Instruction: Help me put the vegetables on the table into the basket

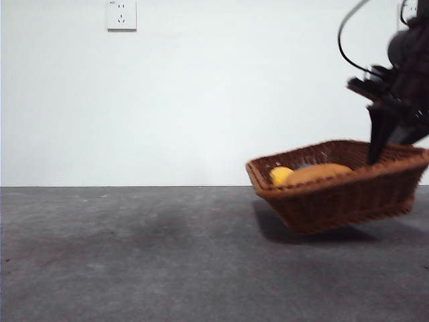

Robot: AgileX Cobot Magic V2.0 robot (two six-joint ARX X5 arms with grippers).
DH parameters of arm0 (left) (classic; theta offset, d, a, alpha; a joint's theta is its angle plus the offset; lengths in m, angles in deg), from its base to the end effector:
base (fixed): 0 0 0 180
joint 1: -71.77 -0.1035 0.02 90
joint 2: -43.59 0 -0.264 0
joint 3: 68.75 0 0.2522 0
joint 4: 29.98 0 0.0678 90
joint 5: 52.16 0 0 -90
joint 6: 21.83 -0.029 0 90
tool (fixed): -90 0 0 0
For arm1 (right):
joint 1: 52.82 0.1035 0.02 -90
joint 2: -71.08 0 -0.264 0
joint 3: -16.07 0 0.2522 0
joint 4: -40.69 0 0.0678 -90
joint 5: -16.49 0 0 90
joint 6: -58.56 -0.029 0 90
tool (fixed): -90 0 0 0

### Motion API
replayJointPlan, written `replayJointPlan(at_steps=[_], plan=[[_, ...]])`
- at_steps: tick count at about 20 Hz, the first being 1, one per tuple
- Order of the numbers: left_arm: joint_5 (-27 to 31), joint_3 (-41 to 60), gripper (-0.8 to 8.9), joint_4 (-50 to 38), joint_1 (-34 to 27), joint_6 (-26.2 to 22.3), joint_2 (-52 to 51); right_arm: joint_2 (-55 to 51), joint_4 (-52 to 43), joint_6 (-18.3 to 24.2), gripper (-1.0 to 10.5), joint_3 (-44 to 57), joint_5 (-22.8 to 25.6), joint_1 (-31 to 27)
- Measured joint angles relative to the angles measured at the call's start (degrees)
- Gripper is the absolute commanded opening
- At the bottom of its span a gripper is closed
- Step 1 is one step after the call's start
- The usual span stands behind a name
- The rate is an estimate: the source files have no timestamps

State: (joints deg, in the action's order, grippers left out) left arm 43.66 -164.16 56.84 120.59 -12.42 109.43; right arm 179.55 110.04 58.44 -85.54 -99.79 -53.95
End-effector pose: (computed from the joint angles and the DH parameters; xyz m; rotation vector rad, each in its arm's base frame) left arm 0.1231 -0.1362 0.3875 0.3226 0.9553 -0.6057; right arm 0.3766 0.0054 0.2327 0.3191 1.3018 0.3705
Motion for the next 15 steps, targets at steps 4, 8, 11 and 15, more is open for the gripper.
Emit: replayJointPlan(at_steps=[4,8,11,15], plan=[[0.02,0.00,-0.05,-0.02,0.00,0.00,0.00,5.07,-2.95,1.75,-0.2,0.00,-6.95,-1.33],[0.04,0.00,-0.05,1.09,0.00,0.26,0.00,9.38,-4.55,1.84,-0.2,-0.33,-8.90,-2.10],[0.02,0.00,-0.05,2.38,0.00,0.26,-0.02,11.28,0.72,3.80,-0.2,-5.09,-7.39,-2.91],[0.04,0.00,-0.05,2.32,0.00,0.57,0.00,11.37,5.46,5.29,-0.2,-13.75,-4.17,-3.89]])
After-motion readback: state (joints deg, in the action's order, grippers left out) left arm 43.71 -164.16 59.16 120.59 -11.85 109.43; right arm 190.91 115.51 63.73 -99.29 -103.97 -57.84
